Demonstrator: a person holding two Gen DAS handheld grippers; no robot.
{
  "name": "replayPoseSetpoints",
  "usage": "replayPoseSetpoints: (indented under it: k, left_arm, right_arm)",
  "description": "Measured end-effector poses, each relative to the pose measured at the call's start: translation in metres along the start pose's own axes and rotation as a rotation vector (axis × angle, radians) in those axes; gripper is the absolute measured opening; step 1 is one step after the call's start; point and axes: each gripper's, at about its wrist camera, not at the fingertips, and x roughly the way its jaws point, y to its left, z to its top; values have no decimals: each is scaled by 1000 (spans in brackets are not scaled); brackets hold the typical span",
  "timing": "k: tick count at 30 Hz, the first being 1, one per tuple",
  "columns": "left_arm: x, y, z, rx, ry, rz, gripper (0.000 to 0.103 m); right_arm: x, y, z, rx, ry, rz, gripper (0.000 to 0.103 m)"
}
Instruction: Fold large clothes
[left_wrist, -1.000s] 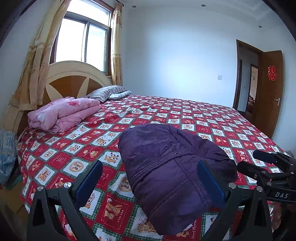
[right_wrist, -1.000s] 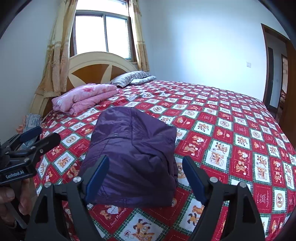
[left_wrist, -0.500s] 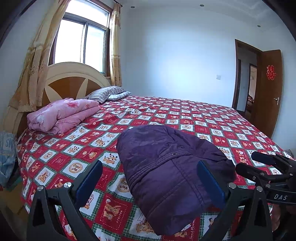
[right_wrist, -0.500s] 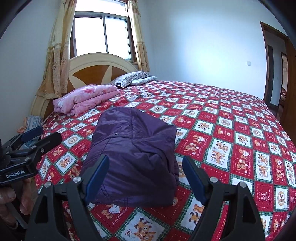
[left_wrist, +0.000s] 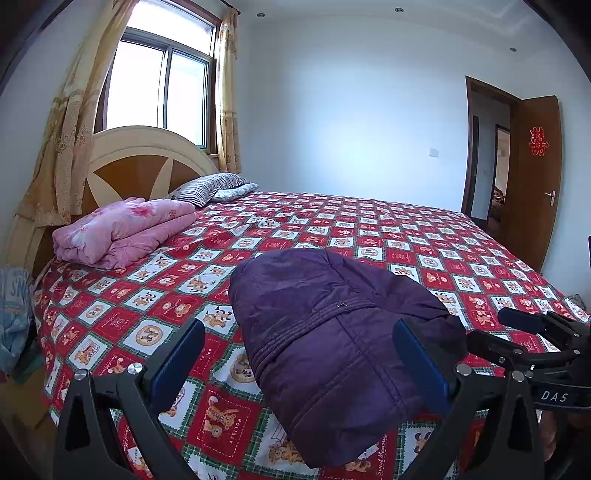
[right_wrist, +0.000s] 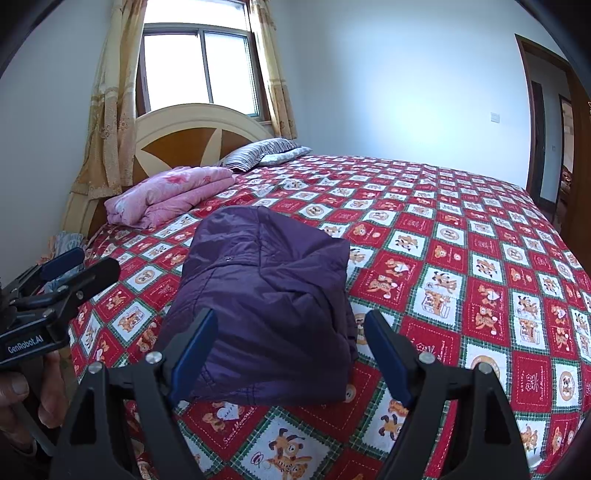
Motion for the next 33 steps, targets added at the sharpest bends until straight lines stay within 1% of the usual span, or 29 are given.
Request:
replayPoseSetpoints:
  k: [9,20,23,33]
  left_arm:
    - [1,-1,-1,4,11,-1,102]
    - [3,-2,3,1,30,18,102]
    - [1,-2,4,3,23,35,102]
    - [4,-1,4,5,42,30,102]
  right_arm:
    - [1,-3,0,13,4,0,83]
    - [-4,-5,4,17,-17,4,83]
    - [-6,-4,5,16,-23,5,83]
    - [-7,1,7,9,-23,16,84]
